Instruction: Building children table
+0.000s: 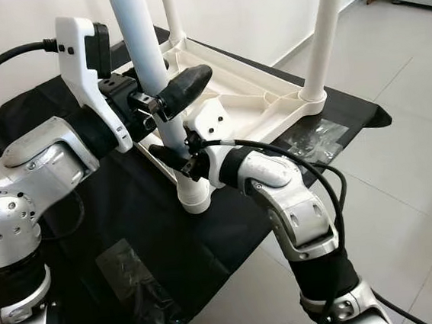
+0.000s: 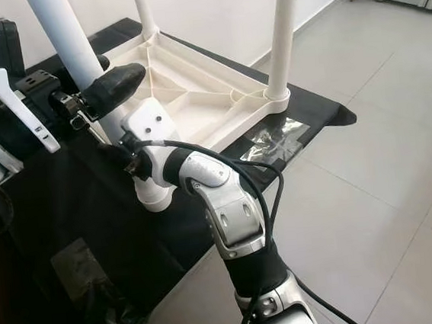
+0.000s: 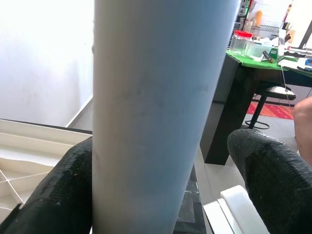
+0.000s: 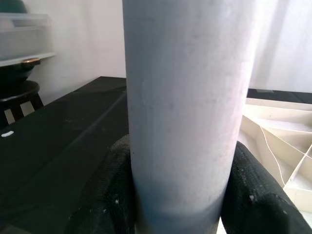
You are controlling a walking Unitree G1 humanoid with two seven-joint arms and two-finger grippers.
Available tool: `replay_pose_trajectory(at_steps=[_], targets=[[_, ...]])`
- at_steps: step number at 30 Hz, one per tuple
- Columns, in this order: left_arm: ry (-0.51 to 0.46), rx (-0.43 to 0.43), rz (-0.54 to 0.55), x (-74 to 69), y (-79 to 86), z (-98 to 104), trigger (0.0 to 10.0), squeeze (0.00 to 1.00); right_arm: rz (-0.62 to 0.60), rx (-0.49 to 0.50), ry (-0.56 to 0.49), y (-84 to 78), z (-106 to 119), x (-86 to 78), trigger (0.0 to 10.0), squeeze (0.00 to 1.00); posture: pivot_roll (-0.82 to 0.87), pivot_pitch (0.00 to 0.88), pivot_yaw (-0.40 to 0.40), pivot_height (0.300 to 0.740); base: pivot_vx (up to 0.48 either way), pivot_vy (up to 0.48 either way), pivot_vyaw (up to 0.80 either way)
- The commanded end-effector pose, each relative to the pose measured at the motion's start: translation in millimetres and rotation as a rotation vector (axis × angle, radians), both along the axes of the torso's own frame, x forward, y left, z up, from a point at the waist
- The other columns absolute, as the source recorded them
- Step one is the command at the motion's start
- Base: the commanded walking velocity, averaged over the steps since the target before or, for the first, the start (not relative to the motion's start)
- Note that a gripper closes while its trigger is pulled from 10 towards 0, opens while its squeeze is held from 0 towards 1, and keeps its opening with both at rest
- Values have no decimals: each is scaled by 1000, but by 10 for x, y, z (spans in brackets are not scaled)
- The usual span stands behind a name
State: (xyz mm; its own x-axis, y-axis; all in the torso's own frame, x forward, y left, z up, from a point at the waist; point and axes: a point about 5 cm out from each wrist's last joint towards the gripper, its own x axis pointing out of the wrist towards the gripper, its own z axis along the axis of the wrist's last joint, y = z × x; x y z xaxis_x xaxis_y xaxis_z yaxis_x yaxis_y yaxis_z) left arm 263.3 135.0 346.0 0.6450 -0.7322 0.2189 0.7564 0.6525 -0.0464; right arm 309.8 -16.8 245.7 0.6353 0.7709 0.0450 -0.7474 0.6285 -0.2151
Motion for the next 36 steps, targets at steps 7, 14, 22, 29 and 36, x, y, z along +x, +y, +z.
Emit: replay_pose_trajectory(at_steps=[7,14,22,29,36], targets=[[-13,18,25,-36,4,14,5529,0,-33,-20,130,150,-134,-84,0,0,75,202,55,740,0,0,0],[-16,9,32,-5,20,21,0,0,117,-4,62,217,78,-154,10000,0,71,207,56,740,0,0,0],[-11,7,15,-15,-13,6,0,0,287,-25,-38,147,316,-57,10000,1000,68,211,55,740,0,0,0],[-15,5,-1,-47,-38,4,0,0,651,-197,-171,-21,536,81,10000,1000,88,219,44,740,0,0,0],[-21,15,-21,-113,-47,0,0,0,819,-308,-140,-109,623,228,10000,0,118,230,35,740,0,0,0]])
